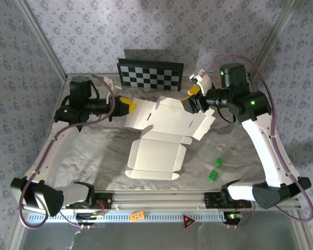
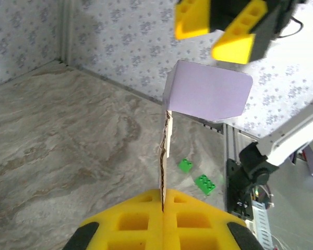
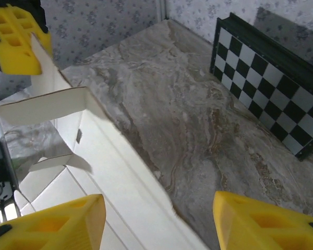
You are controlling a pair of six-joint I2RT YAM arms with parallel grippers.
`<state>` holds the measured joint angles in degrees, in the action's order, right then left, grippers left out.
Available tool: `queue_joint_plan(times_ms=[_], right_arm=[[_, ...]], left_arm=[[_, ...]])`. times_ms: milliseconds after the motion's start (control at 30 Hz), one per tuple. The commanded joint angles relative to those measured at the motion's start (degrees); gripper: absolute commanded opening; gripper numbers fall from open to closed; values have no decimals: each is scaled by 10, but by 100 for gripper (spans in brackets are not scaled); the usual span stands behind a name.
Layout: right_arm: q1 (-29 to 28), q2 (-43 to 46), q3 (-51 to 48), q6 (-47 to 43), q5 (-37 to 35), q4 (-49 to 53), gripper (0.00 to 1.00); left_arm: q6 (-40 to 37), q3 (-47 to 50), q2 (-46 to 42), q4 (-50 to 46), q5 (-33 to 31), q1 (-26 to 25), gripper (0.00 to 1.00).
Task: Fold the paper box
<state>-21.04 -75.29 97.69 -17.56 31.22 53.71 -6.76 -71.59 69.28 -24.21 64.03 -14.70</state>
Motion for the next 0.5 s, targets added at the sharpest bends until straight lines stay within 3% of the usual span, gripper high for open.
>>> queue_joint_plan(times_ms=[0,167,467], right_arm=[[-5,-27,51,-65,35,116,59],[-24,-46,88,-130,74,205,57],[-60,-57,80,-152,57,248,43]], left_arm=[[-56,-23,-24,-61,43,-1,0],[-86,-41,-31,-105,49,-2,0],[-102,-50,-43,-121,72,-2,0]])
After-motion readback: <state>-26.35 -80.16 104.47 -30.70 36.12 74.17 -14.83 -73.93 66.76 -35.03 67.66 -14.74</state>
